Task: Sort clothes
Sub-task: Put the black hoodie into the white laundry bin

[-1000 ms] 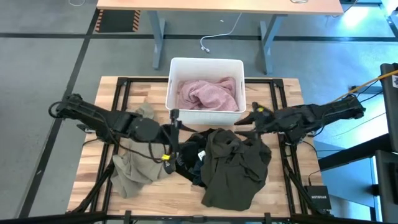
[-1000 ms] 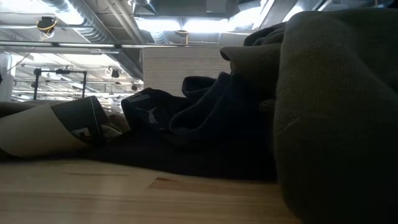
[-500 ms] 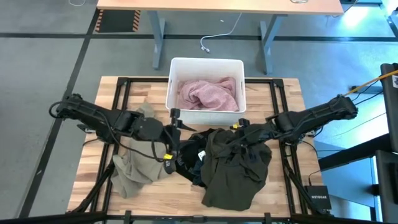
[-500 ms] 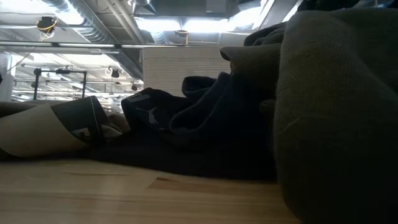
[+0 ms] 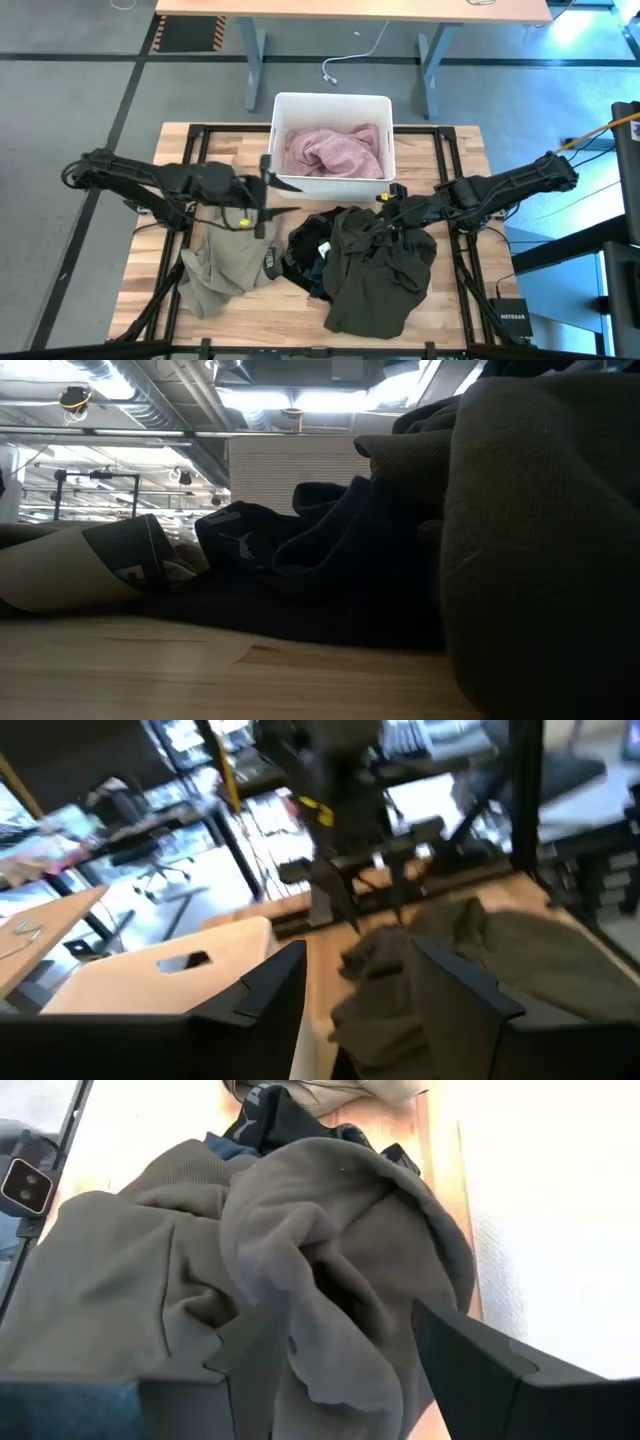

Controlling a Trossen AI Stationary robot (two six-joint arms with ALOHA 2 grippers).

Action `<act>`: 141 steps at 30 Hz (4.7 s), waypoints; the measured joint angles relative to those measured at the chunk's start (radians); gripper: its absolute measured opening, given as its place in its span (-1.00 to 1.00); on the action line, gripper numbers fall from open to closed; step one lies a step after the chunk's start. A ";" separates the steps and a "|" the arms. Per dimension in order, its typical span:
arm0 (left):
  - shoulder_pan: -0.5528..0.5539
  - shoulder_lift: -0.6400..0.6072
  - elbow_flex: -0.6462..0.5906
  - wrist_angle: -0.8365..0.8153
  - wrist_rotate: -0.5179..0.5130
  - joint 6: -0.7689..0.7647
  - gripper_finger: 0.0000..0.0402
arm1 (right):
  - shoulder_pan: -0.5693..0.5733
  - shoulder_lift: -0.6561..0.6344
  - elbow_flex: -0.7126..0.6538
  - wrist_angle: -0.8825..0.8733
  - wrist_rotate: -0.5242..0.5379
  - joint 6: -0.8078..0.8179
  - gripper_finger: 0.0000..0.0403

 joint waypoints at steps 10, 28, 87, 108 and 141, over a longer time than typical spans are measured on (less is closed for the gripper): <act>-0.045 -0.116 -0.079 0.072 0.002 -0.018 -0.15 | 0.000 0.103 0.000 0.192 -0.026 -0.117 0.14; -0.048 -0.113 -0.078 0.099 0.002 0.063 -0.15 | 0.000 0.246 0.000 0.161 -0.347 0.107 0.49; -0.048 -0.113 -0.078 0.098 0.001 0.043 -0.15 | 0.206 0.257 0.661 0.135 0.742 -0.534 -0.77; -0.048 -0.113 -0.078 0.098 0.001 0.057 -0.15 | -0.420 0.271 0.981 0.635 0.408 -0.889 -0.77; -0.048 -0.112 -0.077 0.042 0.001 0.026 -0.15 | -0.450 0.527 1.061 -0.613 0.304 -0.221 0.29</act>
